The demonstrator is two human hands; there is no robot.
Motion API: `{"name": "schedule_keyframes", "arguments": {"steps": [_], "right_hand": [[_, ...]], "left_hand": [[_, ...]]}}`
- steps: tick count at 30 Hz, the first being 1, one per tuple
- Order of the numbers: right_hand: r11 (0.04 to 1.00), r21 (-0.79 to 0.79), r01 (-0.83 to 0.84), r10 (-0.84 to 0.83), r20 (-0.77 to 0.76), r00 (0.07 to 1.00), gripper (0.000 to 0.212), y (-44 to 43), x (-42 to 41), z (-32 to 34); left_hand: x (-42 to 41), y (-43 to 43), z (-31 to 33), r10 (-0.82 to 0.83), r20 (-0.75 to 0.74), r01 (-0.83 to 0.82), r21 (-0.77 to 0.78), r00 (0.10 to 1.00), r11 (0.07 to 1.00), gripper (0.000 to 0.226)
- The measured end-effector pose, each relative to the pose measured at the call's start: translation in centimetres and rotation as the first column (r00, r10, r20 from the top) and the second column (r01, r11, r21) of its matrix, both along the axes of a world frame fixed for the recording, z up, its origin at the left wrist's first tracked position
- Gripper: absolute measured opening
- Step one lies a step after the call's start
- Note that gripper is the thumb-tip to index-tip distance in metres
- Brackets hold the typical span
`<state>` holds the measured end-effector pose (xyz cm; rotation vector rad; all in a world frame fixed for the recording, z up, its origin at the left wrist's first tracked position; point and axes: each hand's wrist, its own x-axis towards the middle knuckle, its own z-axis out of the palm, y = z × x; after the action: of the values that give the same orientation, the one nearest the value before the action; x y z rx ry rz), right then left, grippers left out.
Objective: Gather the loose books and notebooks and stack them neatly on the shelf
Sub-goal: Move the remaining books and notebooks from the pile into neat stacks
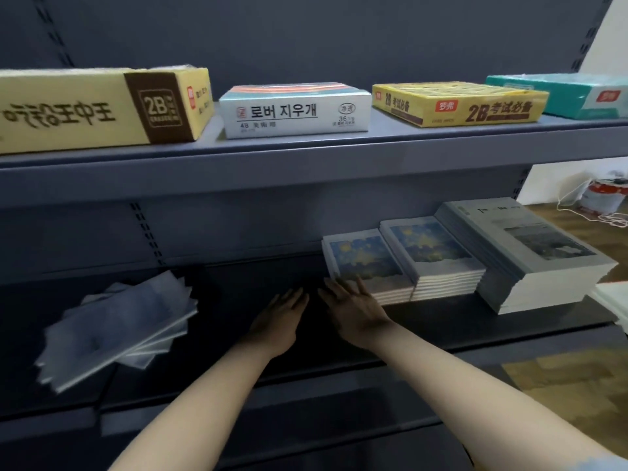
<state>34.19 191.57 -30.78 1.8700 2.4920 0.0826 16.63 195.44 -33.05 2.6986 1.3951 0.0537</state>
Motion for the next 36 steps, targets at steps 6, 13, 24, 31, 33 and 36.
{"name": "schedule_keyframes", "arguments": {"steps": [6, 13, 24, 31, 33, 36], "right_hand": [[0.986, 0.012, -0.164, 0.165, -0.043, 0.985, 0.052, 1.6, -7.4, 0.0], [0.930, 0.010, -0.368, 0.368, -0.058, 0.928, 0.052, 2.9, -16.7, 0.0], [0.879, -0.015, -0.476, 0.471, -0.124, 0.873, 0.067, 1.7, -30.6, -1.0], [0.931, -0.048, -0.361, 0.364, 0.102, 0.926, 0.047, 2.2, -34.2, -0.7], [0.919, 0.000, -0.395, 0.393, 0.093, 0.915, 0.046, 2.2, -33.7, -0.7], [0.878, 0.064, -0.475, 0.476, 0.003, 0.879, 0.040, 2.3, -32.2, -0.8]], "left_hand": [[-8.3, -0.7, 0.5, 0.199, -0.001, -0.199, 0.015, 0.980, 0.980, 0.058], [-17.9, -3.2, 1.2, 0.442, 0.045, -0.443, 0.012, 0.896, 0.896, 0.057], [-29.0, -7.8, 1.4, 0.625, -0.058, -0.622, 0.067, 0.778, 0.780, 0.061], [-28.6, -8.2, 1.0, 0.643, 0.081, -0.646, 0.181, 0.761, 0.742, 0.044], [-28.5, -8.3, 1.4, 0.638, 0.107, -0.646, 0.189, 0.762, 0.740, 0.037], [-28.9, -8.0, 1.9, 0.646, 0.056, -0.642, 0.204, 0.761, 0.739, 0.041]]}}
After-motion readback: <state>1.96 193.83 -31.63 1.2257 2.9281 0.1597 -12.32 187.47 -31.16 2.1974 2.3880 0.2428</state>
